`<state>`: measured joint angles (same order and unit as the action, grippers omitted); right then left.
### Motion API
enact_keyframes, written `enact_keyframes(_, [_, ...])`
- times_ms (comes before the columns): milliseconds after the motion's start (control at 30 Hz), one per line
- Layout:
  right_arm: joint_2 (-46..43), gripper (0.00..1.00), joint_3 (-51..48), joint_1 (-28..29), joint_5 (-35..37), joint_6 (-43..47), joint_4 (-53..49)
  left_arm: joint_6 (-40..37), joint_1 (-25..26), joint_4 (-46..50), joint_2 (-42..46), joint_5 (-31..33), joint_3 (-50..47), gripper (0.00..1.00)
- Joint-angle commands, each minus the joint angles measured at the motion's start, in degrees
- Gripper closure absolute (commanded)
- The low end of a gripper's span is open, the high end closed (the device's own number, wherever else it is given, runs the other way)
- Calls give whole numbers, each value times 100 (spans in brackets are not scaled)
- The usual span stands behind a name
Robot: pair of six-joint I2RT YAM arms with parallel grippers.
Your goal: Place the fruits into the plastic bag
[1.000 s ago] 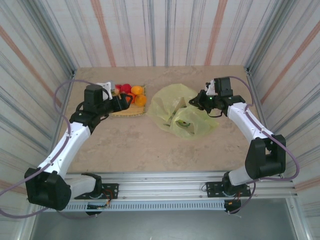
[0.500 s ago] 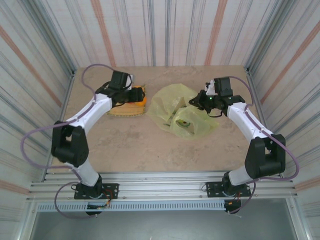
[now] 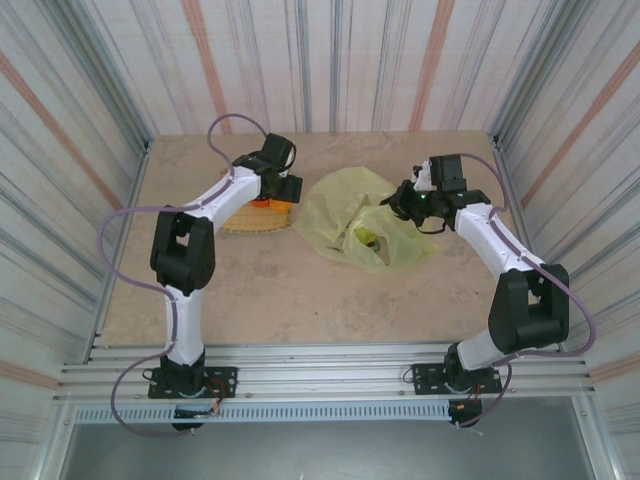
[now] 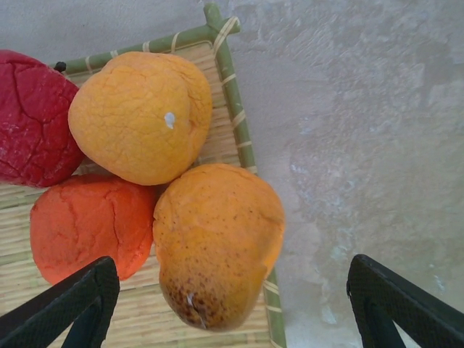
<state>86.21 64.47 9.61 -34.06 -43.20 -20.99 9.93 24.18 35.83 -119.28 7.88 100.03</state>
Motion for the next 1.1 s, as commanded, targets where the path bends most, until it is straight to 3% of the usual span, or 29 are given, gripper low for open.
enact_keyframes(0, [90,100,-60,-42,-104,123,12,-272,25,264,-265,204,321,14])
enact_keyframes(1067, [24,100,-178,-42,-127,75,59,-685,121,574,-1183,388,1045,14])
